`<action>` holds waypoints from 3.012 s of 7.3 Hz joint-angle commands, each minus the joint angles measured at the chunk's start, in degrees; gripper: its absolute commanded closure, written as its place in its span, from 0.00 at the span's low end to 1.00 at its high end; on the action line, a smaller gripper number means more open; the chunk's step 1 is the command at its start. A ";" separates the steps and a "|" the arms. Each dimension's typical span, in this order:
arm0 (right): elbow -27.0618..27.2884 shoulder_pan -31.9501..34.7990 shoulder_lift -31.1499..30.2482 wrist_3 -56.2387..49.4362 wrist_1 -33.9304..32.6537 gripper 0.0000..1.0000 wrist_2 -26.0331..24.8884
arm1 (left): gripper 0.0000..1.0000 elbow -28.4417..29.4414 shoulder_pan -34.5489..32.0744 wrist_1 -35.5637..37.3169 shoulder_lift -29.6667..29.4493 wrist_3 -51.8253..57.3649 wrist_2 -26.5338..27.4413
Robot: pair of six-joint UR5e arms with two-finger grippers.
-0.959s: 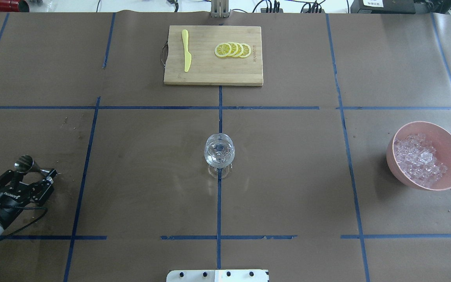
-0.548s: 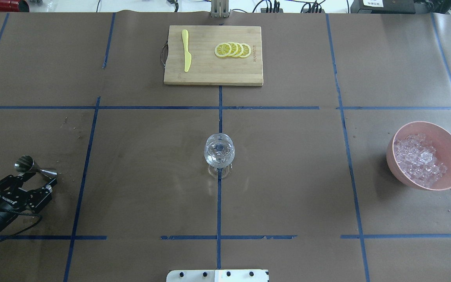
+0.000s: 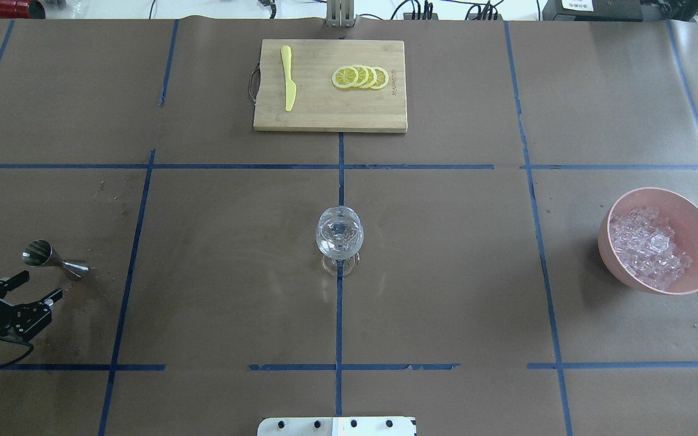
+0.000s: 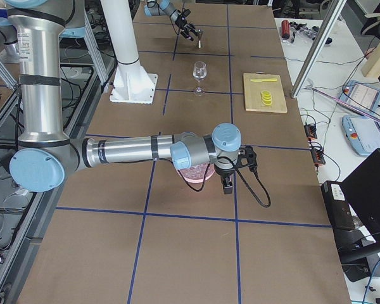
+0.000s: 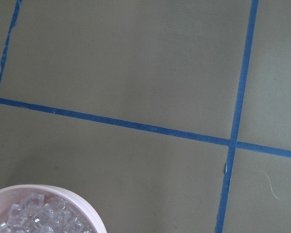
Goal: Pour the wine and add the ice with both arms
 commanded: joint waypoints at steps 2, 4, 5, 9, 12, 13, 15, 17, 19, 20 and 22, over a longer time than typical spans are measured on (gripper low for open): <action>3.26 -1.57 -0.19 8.09 0.09 0.00 0.18 | 0.29 -1.41 -4.84 2.81 6.86 4.35 -12.35; 8.35 -4.73 -2.12 14.34 0.09 0.00 0.18 | 0.30 0.34 -20.61 2.99 7.59 13.99 -26.55; 10.55 -6.57 -2.48 18.20 0.09 0.00 0.18 | 0.29 2.70 -31.49 3.51 5.76 19.17 -36.73; 13.91 -19.29 -10.81 39.52 14.65 0.00 -8.13 | 0.00 4.57 -62.94 31.04 -11.01 31.27 -69.93; 12.43 -28.19 -11.88 62.83 18.36 0.01 -15.90 | 0.00 4.48 -68.25 40.08 -13.86 31.27 -78.93; 10.85 -29.87 -11.80 66.02 18.45 0.05 -16.78 | 0.00 4.31 -68.25 40.08 -14.03 31.27 -78.94; 9.18 -30.06 -11.80 66.49 18.46 0.11 -17.05 | 0.00 3.61 -68.25 39.91 -14.04 29.52 -79.02; 8.90 -30.23 -11.62 66.93 18.54 0.77 -16.96 | 0.00 3.34 -68.25 39.99 -14.03 29.16 -79.02; 9.25 -30.23 -11.53 66.49 18.54 1.00 -16.18 | 0.00 3.26 -68.34 39.90 -14.04 28.63 -79.02; 9.52 -30.23 -11.53 66.23 18.54 1.00 -15.56 | 0.00 2.82 -68.42 39.82 -13.86 28.63 -79.02; 11.88 -30.06 -11.36 66.05 18.46 1.00 -15.03 | 0.00 2.73 -68.42 39.55 -13.69 28.80 -79.11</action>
